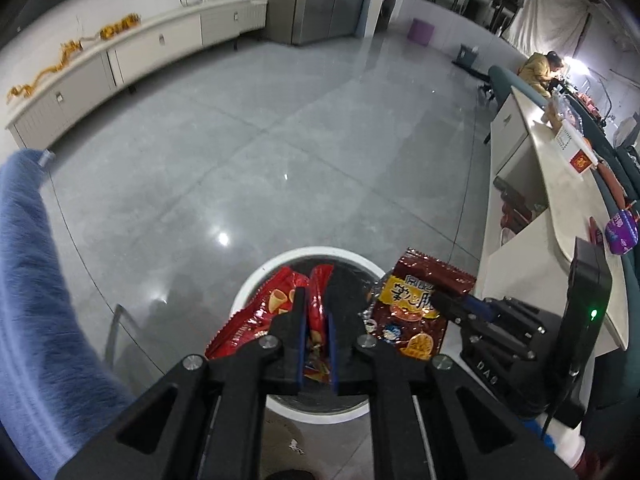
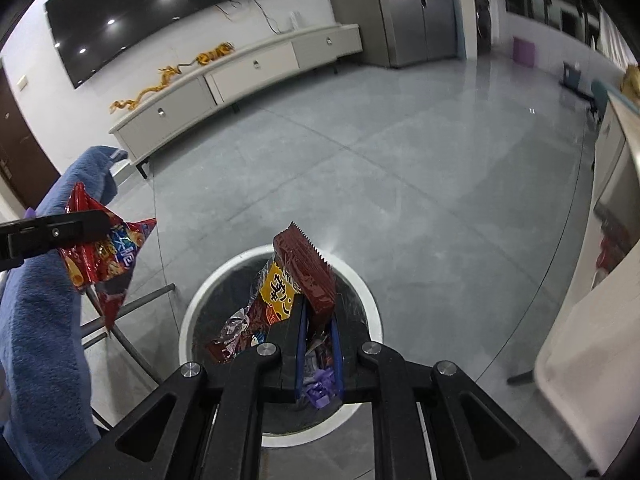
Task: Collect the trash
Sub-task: 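Open both grippers to drop the wrappers into the trash bin, then move both grippers back toward the remaining wrappers on the towel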
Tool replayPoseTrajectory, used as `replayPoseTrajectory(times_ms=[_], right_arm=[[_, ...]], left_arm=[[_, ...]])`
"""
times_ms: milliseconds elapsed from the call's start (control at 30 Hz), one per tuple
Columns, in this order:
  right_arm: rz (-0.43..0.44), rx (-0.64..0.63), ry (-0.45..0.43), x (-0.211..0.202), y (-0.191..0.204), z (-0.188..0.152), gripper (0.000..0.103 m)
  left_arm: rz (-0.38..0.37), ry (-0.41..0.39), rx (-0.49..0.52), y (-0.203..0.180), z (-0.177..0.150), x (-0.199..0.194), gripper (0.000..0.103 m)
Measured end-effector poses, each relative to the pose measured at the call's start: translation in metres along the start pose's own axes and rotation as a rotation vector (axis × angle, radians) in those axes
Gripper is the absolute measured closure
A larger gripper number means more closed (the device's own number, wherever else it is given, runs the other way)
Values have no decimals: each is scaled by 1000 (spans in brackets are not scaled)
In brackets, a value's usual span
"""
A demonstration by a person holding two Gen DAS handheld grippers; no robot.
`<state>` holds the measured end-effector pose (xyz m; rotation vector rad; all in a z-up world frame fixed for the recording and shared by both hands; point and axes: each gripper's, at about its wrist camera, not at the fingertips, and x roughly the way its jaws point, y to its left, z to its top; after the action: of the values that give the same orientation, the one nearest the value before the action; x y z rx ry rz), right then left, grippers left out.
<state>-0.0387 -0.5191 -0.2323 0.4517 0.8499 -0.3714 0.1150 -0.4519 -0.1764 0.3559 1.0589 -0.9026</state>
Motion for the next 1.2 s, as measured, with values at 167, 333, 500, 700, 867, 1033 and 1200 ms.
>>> replayPoseTrajectory(times_ms=[167, 333, 500, 700, 867, 1033, 1200], right_arm=[[13, 33, 48, 20, -8, -5, 83], [28, 55, 58, 21, -9, -10, 67], [34, 75, 35, 6, -7, -6, 62], [65, 67, -50, -35, 9, 6, 62], [108, 39, -129, -76, 33, 11, 58], [132, -14, -173, -104, 64, 14, 52], [150, -54, -207, -129, 91, 15, 47]], left_arm=[[5, 14, -41, 3, 3, 16, 52], [4, 10, -47, 8, 0, 11, 52], [32, -35, -42, 10, -3, -12, 52], [129, -178, -19, 15, -20, -74, 52], [221, -270, -34, 31, -40, -124, 52], [311, -336, -85, 58, -71, -170, 52], [375, -390, -168, 91, -103, -213, 52]])
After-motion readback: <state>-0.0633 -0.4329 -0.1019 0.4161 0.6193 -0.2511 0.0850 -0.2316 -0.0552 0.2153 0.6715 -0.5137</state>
